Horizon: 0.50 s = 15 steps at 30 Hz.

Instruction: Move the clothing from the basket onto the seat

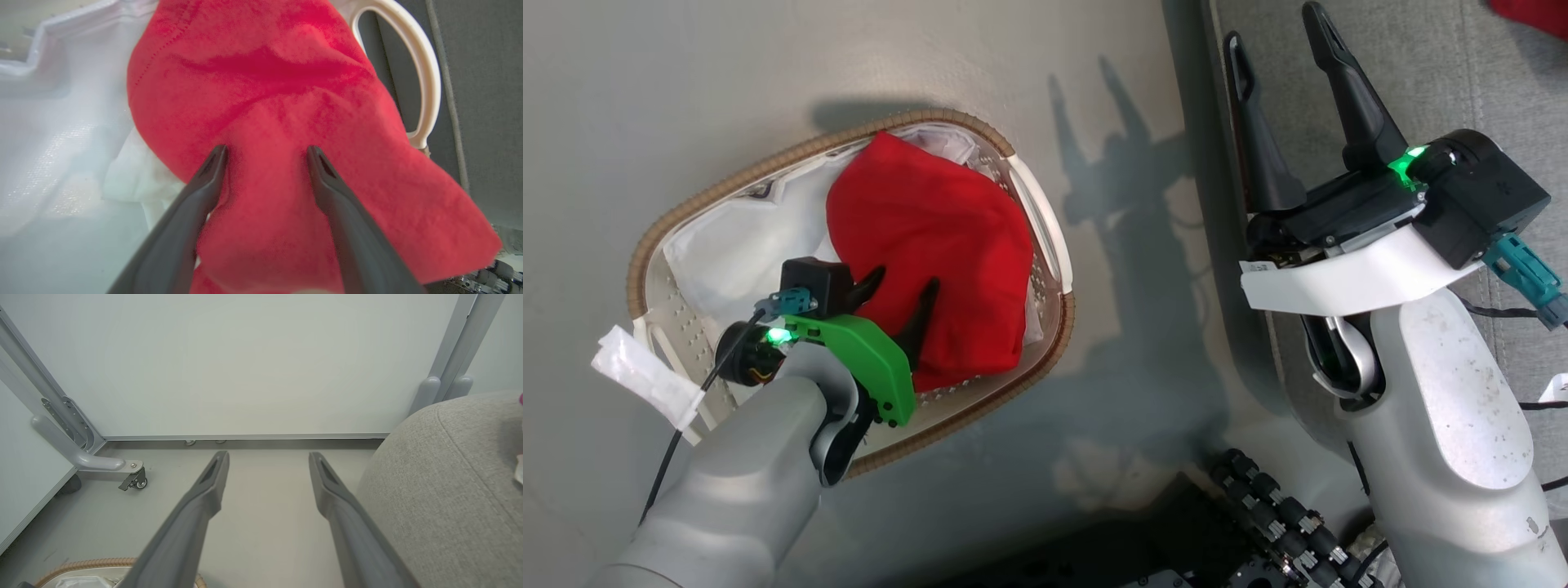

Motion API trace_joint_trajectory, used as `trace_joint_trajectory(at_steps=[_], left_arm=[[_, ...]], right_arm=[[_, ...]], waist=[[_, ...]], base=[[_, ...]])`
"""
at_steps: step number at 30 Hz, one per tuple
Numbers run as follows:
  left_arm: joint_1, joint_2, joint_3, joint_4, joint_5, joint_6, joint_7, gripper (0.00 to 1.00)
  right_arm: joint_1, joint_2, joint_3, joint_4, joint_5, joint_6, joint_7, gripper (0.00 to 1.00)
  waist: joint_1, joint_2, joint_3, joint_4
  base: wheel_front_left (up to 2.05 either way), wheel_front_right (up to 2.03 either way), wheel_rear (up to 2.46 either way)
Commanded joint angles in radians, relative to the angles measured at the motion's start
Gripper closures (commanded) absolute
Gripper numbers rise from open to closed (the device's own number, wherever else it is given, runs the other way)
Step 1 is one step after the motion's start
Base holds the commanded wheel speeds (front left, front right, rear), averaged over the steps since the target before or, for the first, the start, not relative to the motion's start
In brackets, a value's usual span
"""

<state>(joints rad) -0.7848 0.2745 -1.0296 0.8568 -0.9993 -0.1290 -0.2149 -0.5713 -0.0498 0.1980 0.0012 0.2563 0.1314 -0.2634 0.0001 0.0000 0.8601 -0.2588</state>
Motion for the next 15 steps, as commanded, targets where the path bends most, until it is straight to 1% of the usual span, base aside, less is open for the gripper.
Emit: trace_joint_trajectory(at_steps=[1, 8, 15], left_arm=[[-0.027, 0.015, -0.018, 0.005, -0.012, -0.003, 0.005, 0.00], [-0.087, 0.021, -0.119, 0.028, -0.063, -0.003, 0.028, 0.00], [-0.122, 0.027, -0.195, 0.047, -0.111, -0.003, 0.046, 0.00]], right_arm=[[-0.015, -0.003, 0.000, -0.007, -0.005, -0.001, -0.002, 0.00], [-0.019, -0.003, -0.001, -0.021, -0.010, -0.001, -0.002, 0.00], [-0.021, -0.003, -0.002, -0.025, -0.009, -0.001, -0.002, 0.00]], waist=[[-0.0001, 0.0000, 0.028, 0.001], [-0.0001, 0.0000, 0.073, 0.001], [-0.0001, 0.0000, 0.087, 0.000]], base=[[0.00, 0.00, 0.00], [0.00, 0.00, 0.00], [0.00, 0.00, 0.00]])
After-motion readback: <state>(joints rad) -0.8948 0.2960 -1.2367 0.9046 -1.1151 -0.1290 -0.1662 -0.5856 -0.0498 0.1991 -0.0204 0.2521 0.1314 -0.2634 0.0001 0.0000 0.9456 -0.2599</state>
